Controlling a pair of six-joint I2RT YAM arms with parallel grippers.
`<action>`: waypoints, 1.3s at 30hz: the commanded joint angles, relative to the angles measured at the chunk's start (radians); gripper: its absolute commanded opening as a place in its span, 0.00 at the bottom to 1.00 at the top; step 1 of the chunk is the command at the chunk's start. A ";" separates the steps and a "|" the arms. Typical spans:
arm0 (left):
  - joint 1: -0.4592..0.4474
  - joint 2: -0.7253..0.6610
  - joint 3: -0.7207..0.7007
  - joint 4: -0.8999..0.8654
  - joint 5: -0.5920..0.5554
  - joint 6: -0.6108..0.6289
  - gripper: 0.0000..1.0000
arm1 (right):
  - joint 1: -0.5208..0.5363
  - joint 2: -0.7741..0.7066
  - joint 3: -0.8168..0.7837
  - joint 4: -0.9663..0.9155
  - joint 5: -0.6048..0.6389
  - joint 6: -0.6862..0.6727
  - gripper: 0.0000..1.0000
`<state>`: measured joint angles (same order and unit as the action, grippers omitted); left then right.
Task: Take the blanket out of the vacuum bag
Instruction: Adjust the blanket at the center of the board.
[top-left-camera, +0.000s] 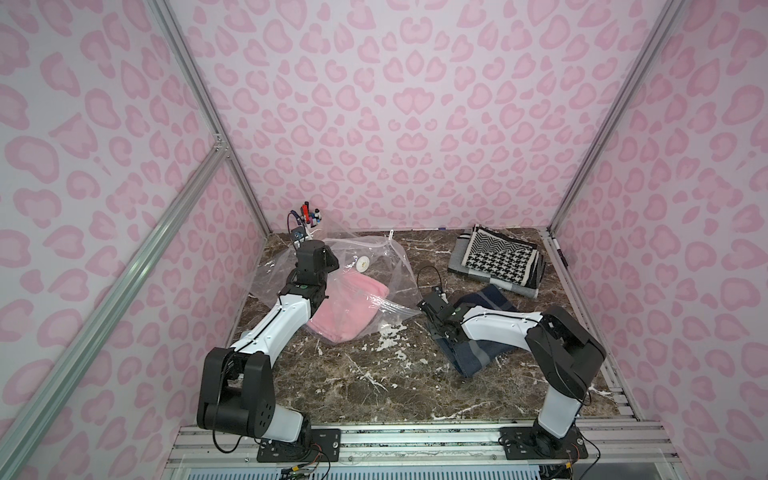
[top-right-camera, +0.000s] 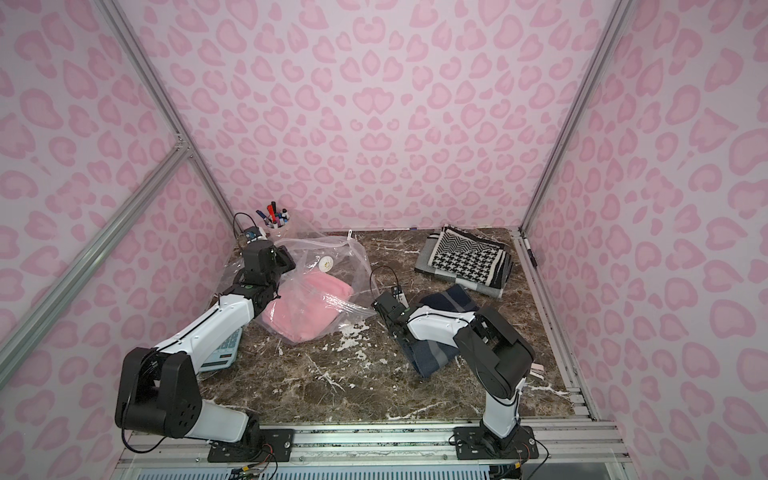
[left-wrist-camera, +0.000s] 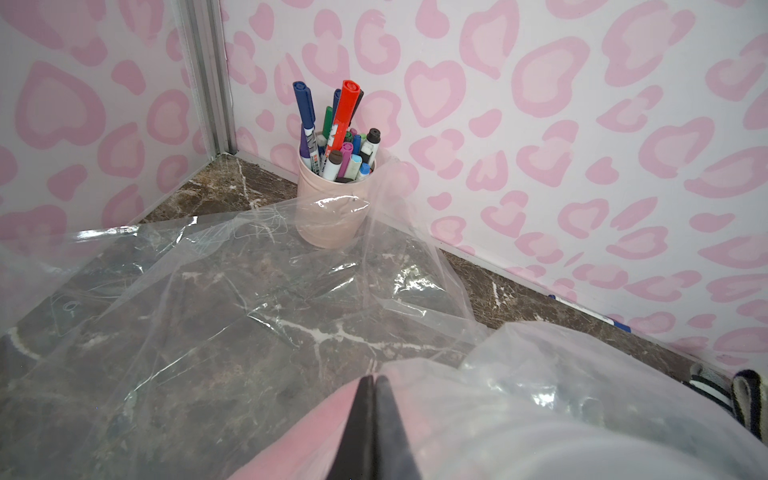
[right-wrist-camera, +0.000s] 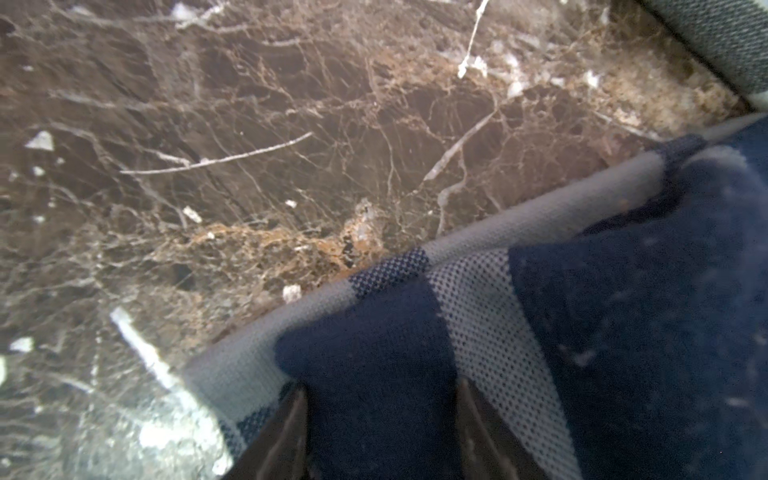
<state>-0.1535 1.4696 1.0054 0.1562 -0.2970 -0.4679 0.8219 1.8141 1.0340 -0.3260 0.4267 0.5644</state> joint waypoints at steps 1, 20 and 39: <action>0.003 0.007 0.010 0.016 0.007 0.003 0.04 | -0.009 0.006 -0.011 0.019 -0.047 -0.001 0.52; 0.002 0.019 0.010 0.011 0.045 0.000 0.04 | -0.033 -0.051 -0.005 -0.016 -0.103 0.014 0.16; 0.003 0.037 0.015 0.009 0.068 -0.001 0.04 | -0.023 -0.141 0.049 -0.065 -0.170 0.020 0.00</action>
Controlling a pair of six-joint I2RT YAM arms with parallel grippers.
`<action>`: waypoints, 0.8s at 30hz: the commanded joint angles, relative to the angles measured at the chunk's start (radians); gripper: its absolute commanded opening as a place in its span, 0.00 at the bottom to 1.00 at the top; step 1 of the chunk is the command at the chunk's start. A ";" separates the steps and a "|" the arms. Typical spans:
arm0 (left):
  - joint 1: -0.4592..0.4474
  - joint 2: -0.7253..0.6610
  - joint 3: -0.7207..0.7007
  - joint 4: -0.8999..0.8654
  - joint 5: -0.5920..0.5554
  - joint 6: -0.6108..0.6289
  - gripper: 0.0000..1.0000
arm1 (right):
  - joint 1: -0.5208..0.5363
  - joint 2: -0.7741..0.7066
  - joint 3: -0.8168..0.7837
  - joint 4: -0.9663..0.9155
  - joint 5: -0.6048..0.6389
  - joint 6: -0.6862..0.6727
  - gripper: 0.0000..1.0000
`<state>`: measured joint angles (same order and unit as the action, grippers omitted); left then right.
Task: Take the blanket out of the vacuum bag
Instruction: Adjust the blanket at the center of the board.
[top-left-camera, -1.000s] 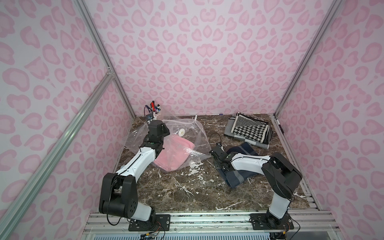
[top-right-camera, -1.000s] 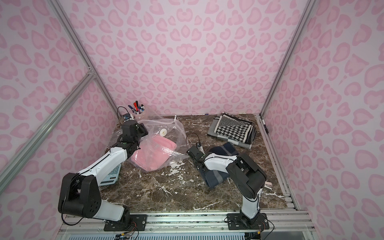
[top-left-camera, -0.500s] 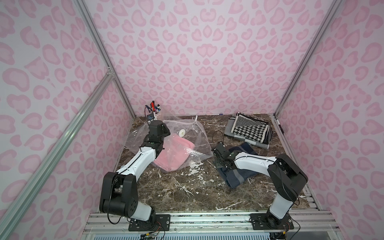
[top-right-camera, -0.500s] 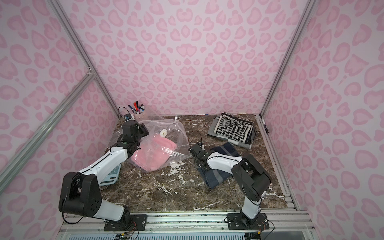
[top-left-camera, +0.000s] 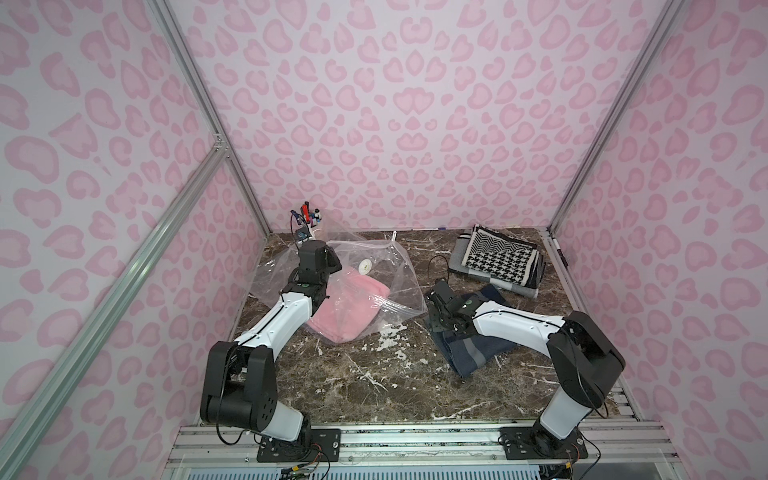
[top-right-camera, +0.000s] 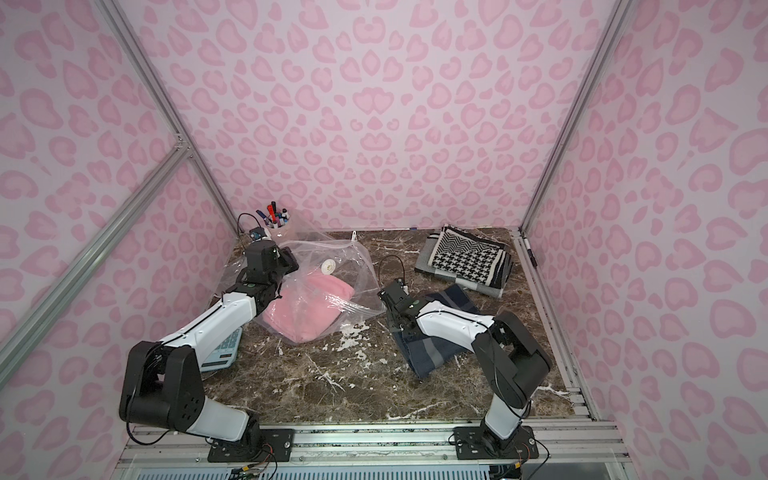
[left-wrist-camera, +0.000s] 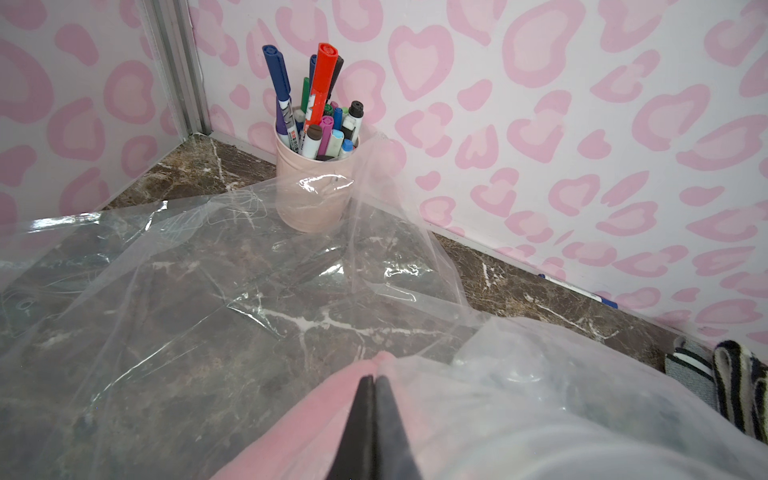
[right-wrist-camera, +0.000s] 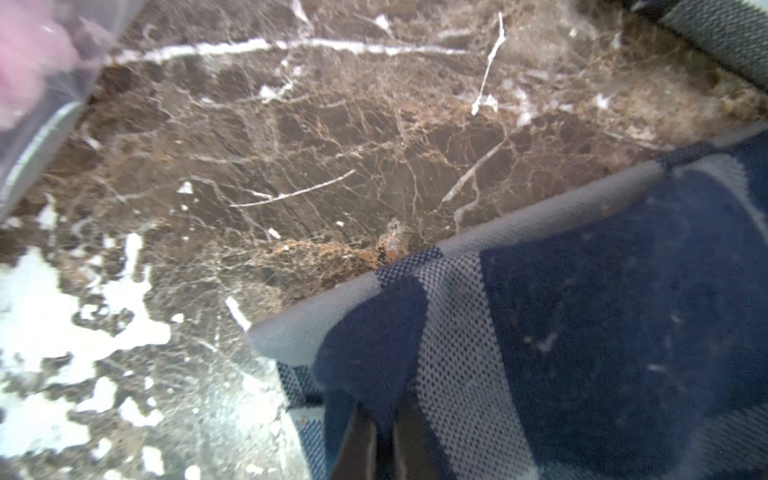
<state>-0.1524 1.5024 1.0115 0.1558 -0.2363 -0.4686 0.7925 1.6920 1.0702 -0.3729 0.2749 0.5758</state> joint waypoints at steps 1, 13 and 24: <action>0.001 0.006 0.009 0.010 0.006 -0.001 0.04 | 0.008 -0.024 0.015 -0.020 -0.029 0.010 0.00; 0.002 0.005 0.013 0.003 0.006 0.000 0.04 | 0.044 0.051 0.048 -0.004 -0.122 0.024 0.00; 0.002 -0.001 0.030 -0.010 -0.024 0.016 0.04 | 0.084 -0.089 0.017 -0.036 -0.075 -0.027 0.62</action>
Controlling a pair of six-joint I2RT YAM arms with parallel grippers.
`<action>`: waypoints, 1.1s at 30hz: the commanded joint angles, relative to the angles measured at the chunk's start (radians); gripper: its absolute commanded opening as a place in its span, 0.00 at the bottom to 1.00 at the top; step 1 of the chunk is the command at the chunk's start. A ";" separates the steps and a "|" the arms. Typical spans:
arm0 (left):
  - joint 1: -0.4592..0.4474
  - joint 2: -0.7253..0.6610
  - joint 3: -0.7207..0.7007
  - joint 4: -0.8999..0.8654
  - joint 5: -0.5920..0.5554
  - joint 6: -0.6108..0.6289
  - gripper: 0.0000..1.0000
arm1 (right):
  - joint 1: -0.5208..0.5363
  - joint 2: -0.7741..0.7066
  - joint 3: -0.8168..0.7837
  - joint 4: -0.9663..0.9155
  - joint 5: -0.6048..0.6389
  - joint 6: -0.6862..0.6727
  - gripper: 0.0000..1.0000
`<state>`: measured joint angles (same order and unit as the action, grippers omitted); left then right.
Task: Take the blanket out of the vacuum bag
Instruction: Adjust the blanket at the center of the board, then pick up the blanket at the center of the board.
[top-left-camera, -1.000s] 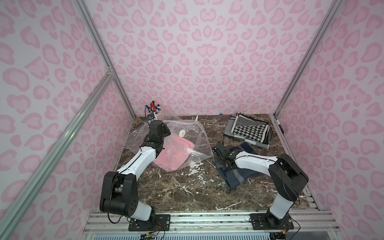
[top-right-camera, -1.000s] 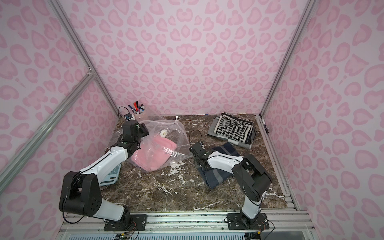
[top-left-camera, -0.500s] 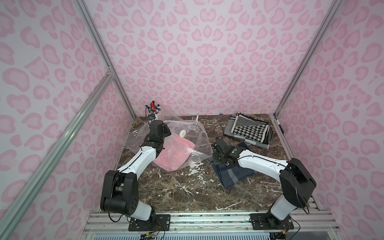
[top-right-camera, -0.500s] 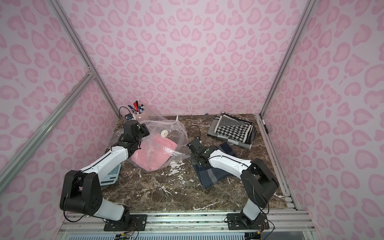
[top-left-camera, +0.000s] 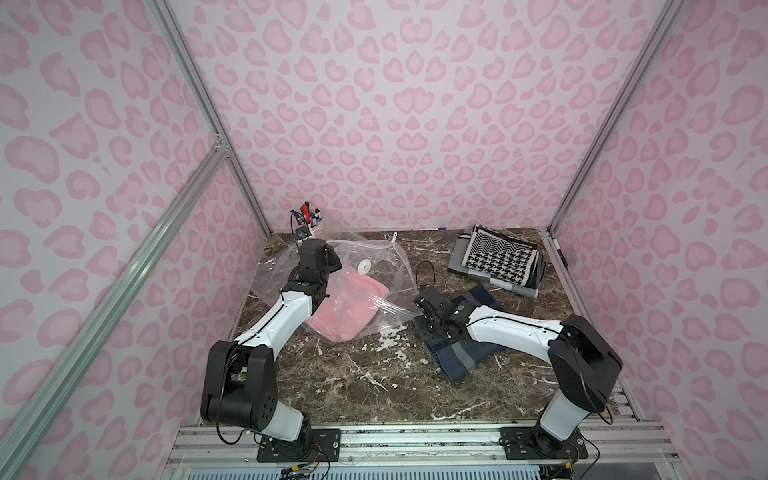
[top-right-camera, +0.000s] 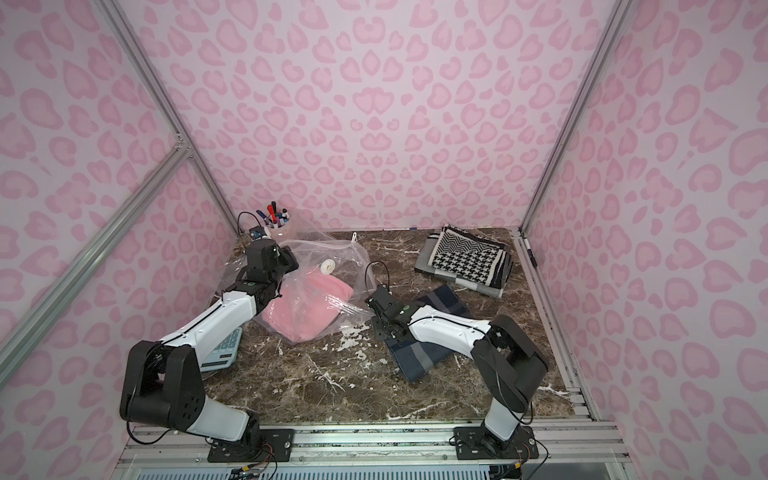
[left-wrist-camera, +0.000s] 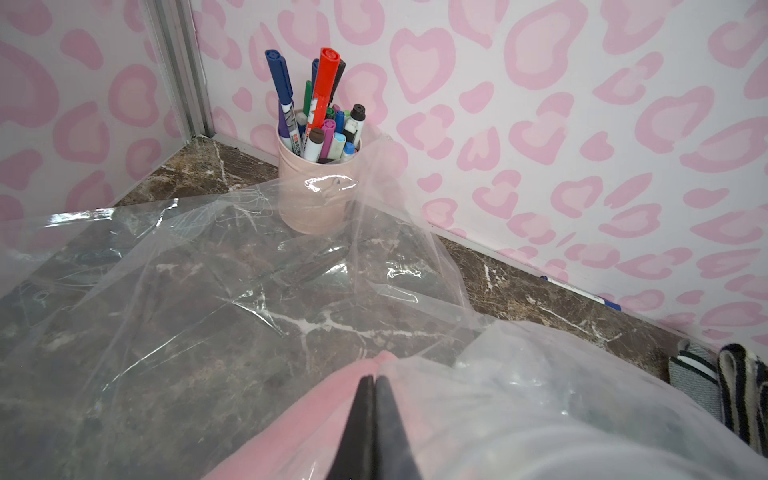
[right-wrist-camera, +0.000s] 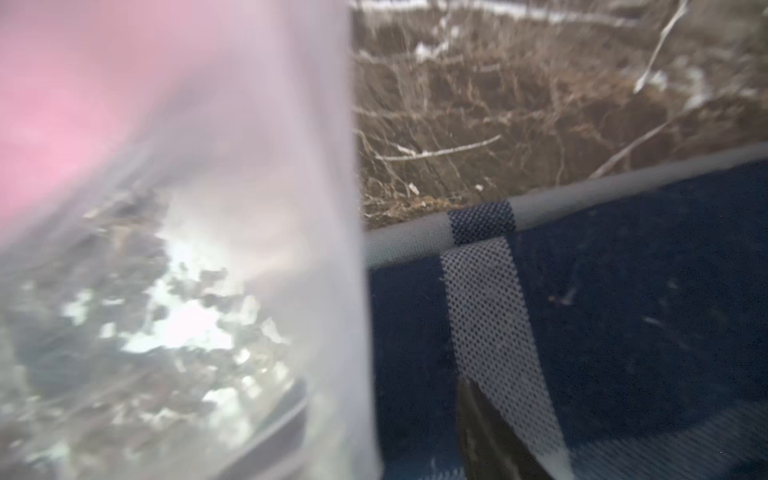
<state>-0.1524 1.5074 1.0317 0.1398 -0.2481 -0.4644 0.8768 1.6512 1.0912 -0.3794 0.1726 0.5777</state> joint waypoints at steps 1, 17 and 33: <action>0.002 -0.004 0.006 0.012 -0.005 0.008 0.04 | -0.001 -0.079 -0.005 -0.052 0.024 -0.040 0.64; 0.002 -0.014 0.002 0.021 0.062 0.038 0.04 | -0.064 -0.137 -0.197 -0.099 -0.158 -0.262 0.77; 0.002 0.006 -0.004 0.036 0.122 0.025 0.04 | -0.064 0.120 -0.249 0.139 -0.201 -0.366 0.78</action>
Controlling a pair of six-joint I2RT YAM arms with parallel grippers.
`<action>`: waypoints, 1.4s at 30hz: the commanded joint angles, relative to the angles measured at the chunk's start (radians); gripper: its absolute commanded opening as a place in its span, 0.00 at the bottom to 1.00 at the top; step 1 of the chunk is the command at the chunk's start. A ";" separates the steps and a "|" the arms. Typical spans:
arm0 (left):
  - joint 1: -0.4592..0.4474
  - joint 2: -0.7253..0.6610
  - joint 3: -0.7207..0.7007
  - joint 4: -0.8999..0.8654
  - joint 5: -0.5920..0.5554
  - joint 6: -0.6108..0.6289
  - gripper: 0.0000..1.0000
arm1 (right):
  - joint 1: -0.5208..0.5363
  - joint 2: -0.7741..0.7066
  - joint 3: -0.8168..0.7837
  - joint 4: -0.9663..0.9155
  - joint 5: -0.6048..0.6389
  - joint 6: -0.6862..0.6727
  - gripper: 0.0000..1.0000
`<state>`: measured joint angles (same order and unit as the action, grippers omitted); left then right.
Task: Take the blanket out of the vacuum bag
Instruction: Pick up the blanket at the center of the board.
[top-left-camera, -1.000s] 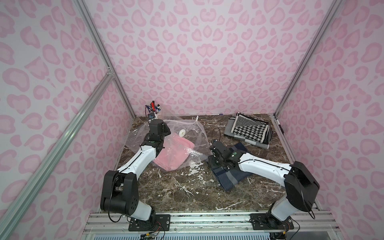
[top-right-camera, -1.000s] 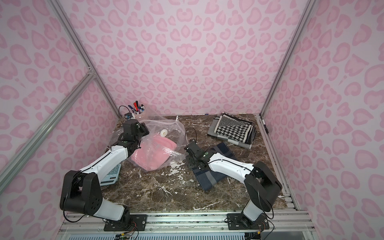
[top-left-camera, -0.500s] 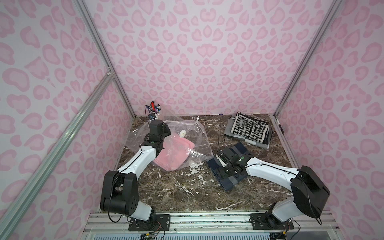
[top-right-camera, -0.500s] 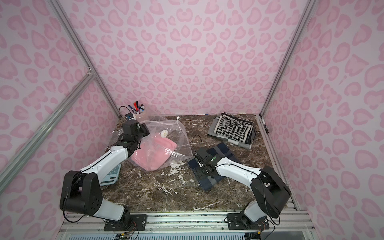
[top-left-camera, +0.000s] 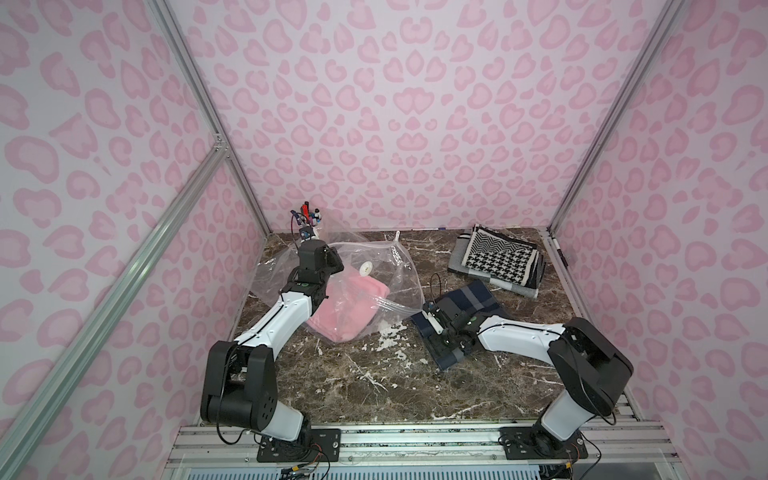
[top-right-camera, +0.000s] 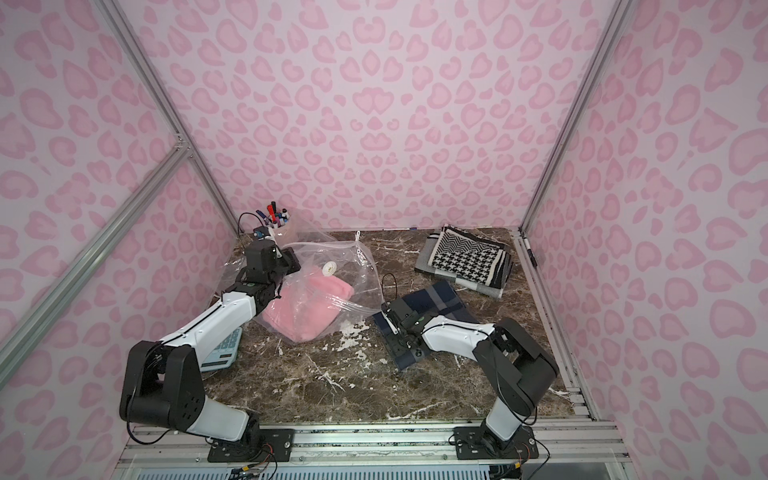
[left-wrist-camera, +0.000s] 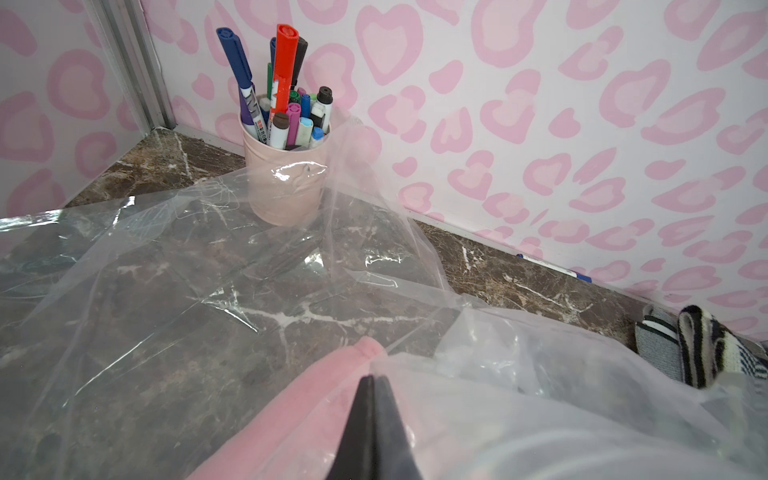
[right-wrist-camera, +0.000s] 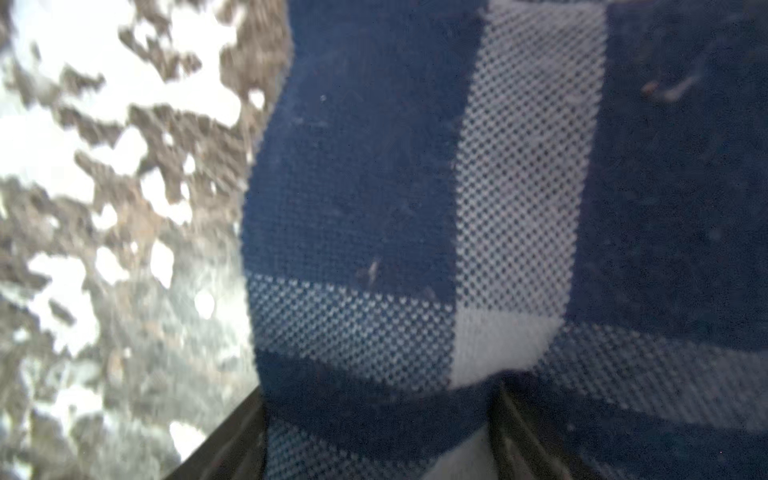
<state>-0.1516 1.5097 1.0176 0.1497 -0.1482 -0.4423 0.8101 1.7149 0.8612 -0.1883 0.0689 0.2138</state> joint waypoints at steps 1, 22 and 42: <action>0.001 0.005 0.010 0.027 0.024 0.005 0.04 | 0.003 0.072 -0.019 -0.048 -0.097 0.002 0.77; 0.002 0.008 0.019 0.023 0.025 0.018 0.04 | 0.025 0.004 -0.066 -0.180 -0.303 0.231 0.00; 0.001 -0.042 0.009 0.004 0.023 0.032 0.04 | 0.032 -0.416 0.062 -0.237 -0.626 0.317 0.00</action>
<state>-0.1516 1.4746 1.0271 0.1417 -0.1196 -0.4156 0.8597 1.3190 0.9001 -0.4168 -0.5205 0.5274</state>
